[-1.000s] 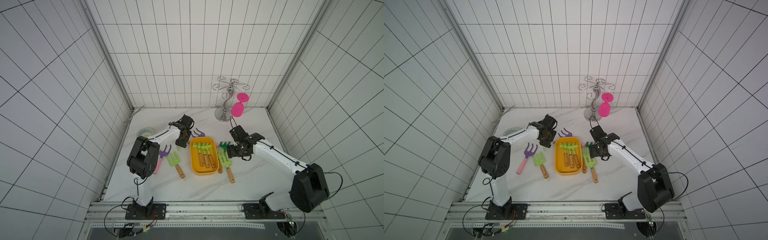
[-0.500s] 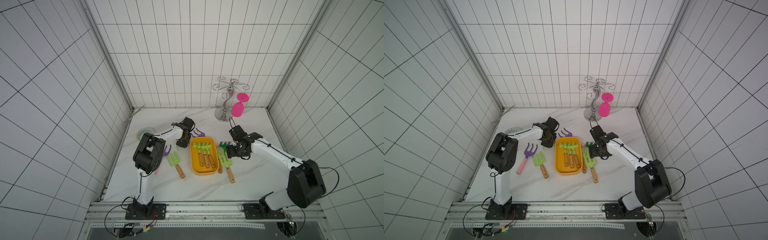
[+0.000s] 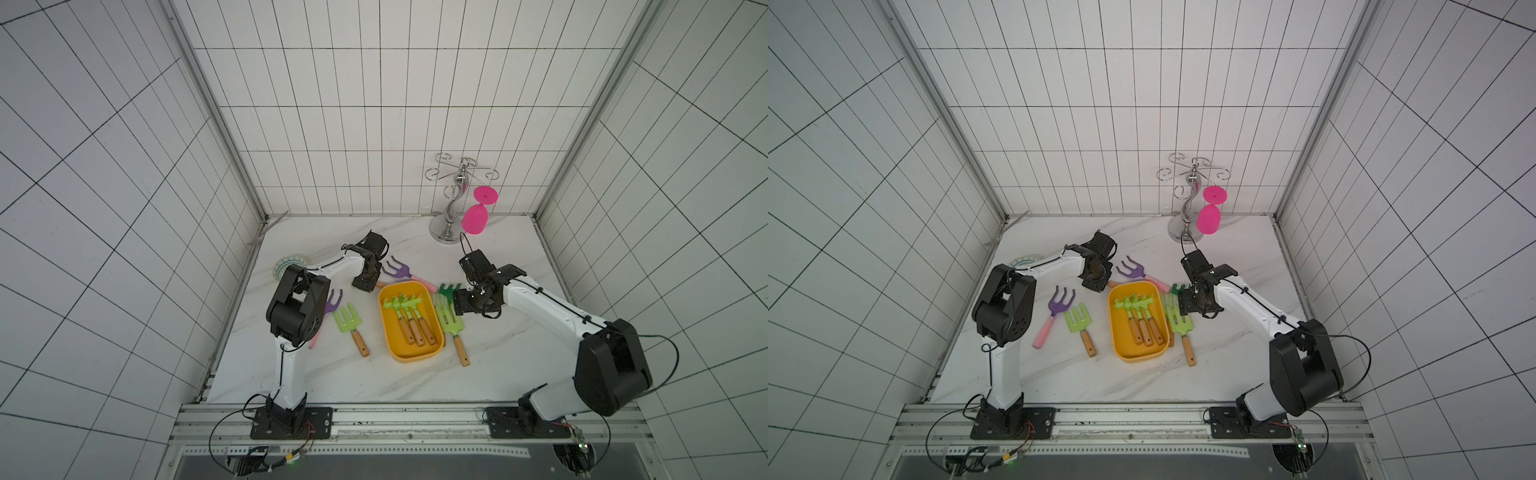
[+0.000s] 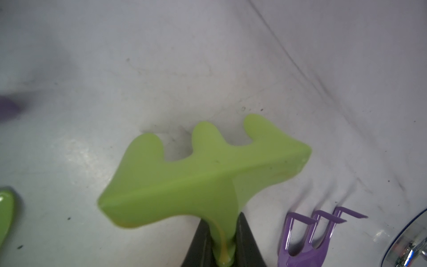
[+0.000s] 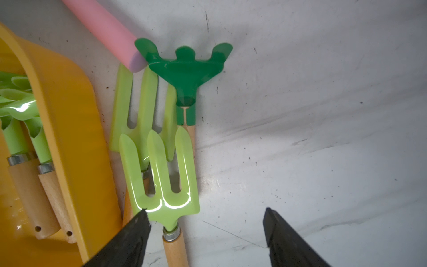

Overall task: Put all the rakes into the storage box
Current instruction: Pick up the rake at the center of the board.

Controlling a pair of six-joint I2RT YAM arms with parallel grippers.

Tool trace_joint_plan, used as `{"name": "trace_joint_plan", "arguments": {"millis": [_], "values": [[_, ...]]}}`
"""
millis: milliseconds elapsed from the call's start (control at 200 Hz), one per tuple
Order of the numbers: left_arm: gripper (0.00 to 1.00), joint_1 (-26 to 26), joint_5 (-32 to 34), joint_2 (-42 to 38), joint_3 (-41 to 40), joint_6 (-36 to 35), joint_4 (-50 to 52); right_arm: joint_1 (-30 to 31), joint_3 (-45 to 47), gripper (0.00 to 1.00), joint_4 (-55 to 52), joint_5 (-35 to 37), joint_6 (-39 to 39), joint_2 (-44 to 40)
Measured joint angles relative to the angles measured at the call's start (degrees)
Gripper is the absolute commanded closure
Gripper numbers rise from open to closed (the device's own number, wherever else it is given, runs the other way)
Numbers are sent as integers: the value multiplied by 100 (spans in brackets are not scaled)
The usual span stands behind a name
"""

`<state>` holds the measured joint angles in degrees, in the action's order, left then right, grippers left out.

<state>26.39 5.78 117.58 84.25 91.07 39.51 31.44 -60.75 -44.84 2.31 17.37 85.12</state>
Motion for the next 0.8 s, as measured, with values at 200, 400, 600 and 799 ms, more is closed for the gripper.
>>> {"name": "trace_joint_plan", "arguments": {"millis": [200, 400, 600, 799], "values": [[89, -70, 103, -13, 0, -240, -437, 0, 0, 20, 2, -52, 9, -2], [86, -138, 313, -289, -166, -658, -1217, 0, 0, 20, 4, -101, 33, -59], [86, -155, 291, -584, -238, -1137, -2144, 0, 0, 20, -7, -103, 87, -103], [86, -155, 92, -1202, -516, -1906, -2761, 0, 0, 19, 9, -332, 105, -634]]}}
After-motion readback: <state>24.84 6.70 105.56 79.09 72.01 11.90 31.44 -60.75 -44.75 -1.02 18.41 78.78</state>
